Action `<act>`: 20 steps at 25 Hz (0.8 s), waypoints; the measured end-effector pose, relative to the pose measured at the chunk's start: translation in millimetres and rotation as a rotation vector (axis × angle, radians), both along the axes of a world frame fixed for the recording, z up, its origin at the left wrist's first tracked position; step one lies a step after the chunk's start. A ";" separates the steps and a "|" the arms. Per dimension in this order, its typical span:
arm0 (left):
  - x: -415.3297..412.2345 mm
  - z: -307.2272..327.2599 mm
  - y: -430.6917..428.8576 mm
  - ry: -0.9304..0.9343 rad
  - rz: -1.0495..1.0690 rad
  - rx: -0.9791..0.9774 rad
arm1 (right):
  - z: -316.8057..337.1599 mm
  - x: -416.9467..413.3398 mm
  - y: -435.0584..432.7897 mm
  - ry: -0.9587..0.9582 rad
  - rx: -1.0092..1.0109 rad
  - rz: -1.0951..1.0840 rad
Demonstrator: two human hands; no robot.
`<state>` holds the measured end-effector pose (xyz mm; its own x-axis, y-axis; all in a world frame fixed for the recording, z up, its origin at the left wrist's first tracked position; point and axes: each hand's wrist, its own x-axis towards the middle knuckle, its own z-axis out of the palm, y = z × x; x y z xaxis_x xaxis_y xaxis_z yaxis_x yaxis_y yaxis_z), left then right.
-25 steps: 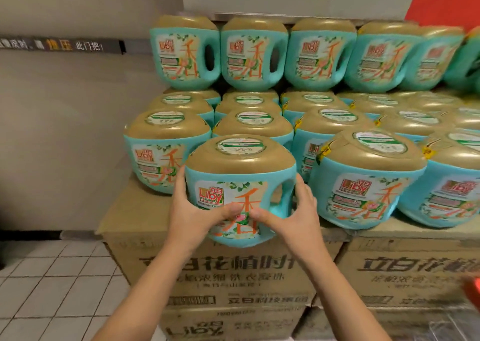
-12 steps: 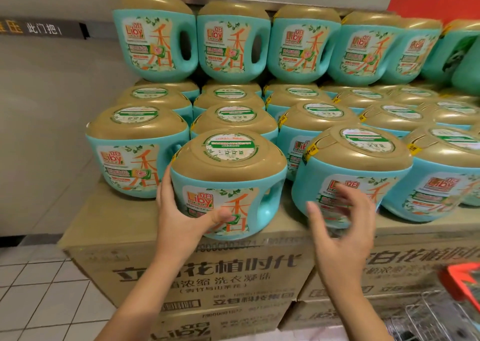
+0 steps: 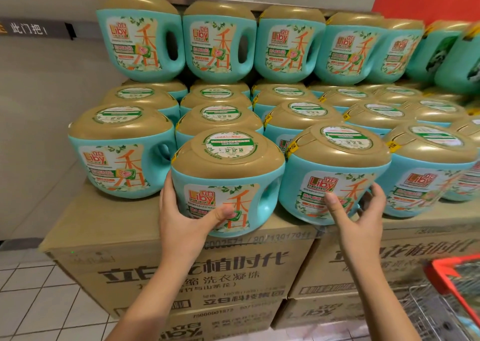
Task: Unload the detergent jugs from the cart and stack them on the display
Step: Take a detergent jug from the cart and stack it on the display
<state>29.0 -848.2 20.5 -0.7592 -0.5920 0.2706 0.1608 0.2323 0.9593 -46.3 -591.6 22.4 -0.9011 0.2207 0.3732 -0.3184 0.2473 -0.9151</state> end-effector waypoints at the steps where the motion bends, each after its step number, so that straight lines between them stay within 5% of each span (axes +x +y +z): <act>1: 0.1 0.5 1.9 -0.002 0.004 -0.002 | 0.2 0.4 -1.2 0.004 -0.004 -0.002; 11: 9.5 7.7 18.2 -0.099 0.096 -0.018 | 5.8 15.3 -7.3 -0.036 0.103 -0.149; 15: 33.8 4.0 27.8 0.030 0.127 -0.047 | -4.8 59.8 6.3 0.034 0.019 -0.217; 17: 54.1 -3.4 30.7 0.058 -0.011 0.004 | -15.1 93.0 19.8 0.019 -0.041 -0.225; 20: 93.1 -27.5 45.7 -0.181 -0.358 0.094 | -43.3 156.7 38.2 -0.084 -0.113 -0.285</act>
<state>122.0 -802.5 -7.0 -0.9521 -0.2974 0.0712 0.0424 0.1023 0.9939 110.4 -553.4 -20.8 -0.8235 0.5049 0.2589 -0.1729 0.2112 -0.9620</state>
